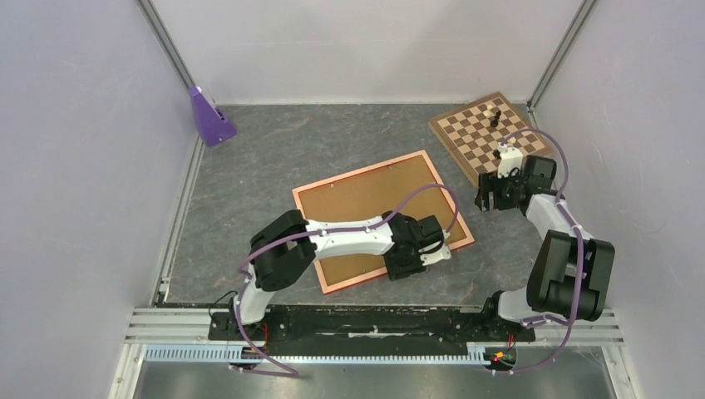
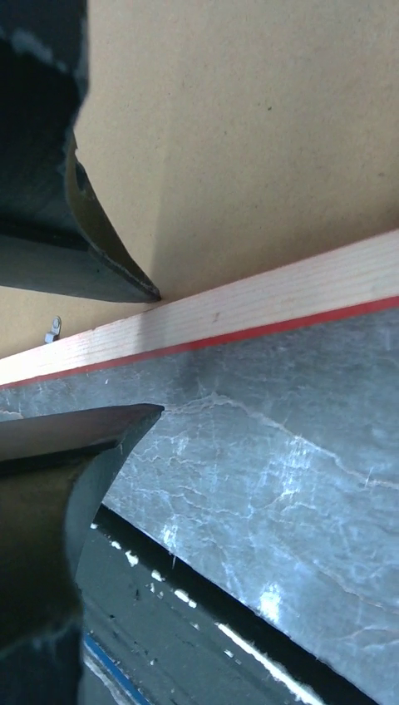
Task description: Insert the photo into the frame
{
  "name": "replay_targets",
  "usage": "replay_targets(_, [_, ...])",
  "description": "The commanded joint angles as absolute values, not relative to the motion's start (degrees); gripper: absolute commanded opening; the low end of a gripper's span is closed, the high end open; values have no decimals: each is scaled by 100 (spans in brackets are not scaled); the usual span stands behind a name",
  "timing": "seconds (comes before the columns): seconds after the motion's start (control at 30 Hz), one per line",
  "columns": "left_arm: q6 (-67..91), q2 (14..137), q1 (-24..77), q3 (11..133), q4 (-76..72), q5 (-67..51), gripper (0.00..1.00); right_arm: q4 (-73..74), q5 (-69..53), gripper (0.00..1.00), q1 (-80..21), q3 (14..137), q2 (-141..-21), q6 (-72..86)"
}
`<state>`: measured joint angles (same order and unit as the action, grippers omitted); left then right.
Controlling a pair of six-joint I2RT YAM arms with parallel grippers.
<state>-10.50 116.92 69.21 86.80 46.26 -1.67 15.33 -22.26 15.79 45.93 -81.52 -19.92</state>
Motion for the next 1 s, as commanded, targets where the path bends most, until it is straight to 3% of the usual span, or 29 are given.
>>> replay_targets(0.0, [-771, 11923, 7003, 8808, 4336, 274, 52, 1327, -2516, 76, 1650, 4501, -8019, -1953])
replay_targets(0.2, [-589, 11975, 7183, 8645, 4169, 536, 34, 1209, -2655, 75, 1692, 4328, -8034, -1916])
replay_targets(0.3, [-570, 11964, 7245, 8618, 4166, 582, 3, 1180, -2711, 75, 1730, 4248, -8025, -1915])
replay_targets(0.73, [-1096, 10672, 6900, 9143, 4608, 146, 2, 1262, -3319, 79, 2162, 4311, -7601, -1902])
replay_targets(0.97, [-1435, 10401, 6243, 9872, 5355, -770, 2, 1045, -4609, 80, 2380, 4257, -7346, -2027])
